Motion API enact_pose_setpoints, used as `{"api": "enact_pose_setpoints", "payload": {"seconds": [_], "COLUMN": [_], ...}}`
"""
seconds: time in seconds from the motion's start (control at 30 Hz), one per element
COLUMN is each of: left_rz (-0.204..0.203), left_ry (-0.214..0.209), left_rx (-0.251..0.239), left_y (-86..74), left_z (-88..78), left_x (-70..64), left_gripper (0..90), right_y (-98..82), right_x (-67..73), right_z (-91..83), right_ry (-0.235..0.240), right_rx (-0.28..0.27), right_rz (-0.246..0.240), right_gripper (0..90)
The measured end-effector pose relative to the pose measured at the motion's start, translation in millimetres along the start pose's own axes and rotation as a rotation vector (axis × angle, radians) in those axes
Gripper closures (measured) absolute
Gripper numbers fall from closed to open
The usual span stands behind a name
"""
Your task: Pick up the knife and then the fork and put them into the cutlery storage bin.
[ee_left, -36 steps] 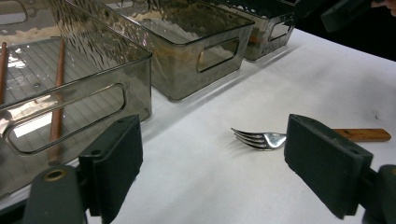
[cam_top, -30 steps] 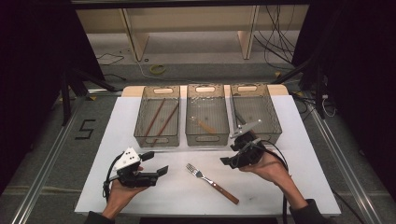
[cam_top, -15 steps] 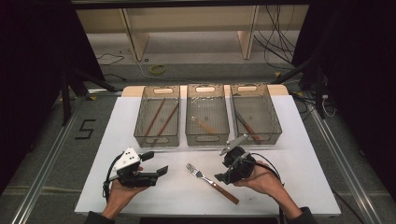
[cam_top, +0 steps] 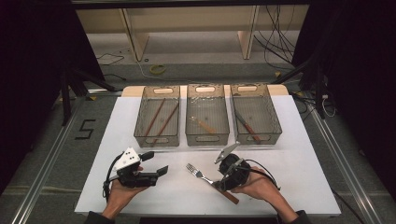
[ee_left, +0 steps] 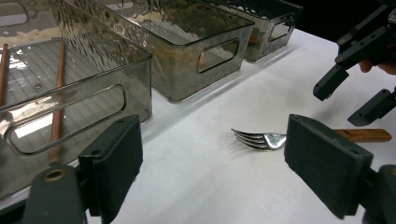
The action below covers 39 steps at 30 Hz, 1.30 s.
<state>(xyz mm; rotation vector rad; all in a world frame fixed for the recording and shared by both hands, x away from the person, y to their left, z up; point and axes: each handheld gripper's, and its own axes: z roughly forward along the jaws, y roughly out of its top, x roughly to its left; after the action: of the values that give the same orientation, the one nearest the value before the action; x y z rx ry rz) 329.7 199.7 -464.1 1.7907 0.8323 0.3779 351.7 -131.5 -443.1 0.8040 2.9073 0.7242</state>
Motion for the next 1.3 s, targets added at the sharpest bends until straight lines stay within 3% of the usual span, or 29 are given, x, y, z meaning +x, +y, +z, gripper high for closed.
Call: {"api": "enact_pose_setpoints", "payload": {"seconds": [0.5,1.3], "left_rz": [0.001,0.005], "left_ry": [0.000,-0.002], "left_rx": [0.000,0.003], "left_y": [0.1,0.3], "left_z": [-0.1,0.0], "left_x": [-0.1,-0.4], "left_gripper": [18.8,18.8], "right_y": [-0.7,0.7], "right_x": [6.5,15.0], "right_z": [12.1,26.6], "right_ry": [0.001,-0.059], "right_rx": [0.051,0.114], "right_rz": [-0.036,-0.113], "right_gripper": [54.2,73.1]}}
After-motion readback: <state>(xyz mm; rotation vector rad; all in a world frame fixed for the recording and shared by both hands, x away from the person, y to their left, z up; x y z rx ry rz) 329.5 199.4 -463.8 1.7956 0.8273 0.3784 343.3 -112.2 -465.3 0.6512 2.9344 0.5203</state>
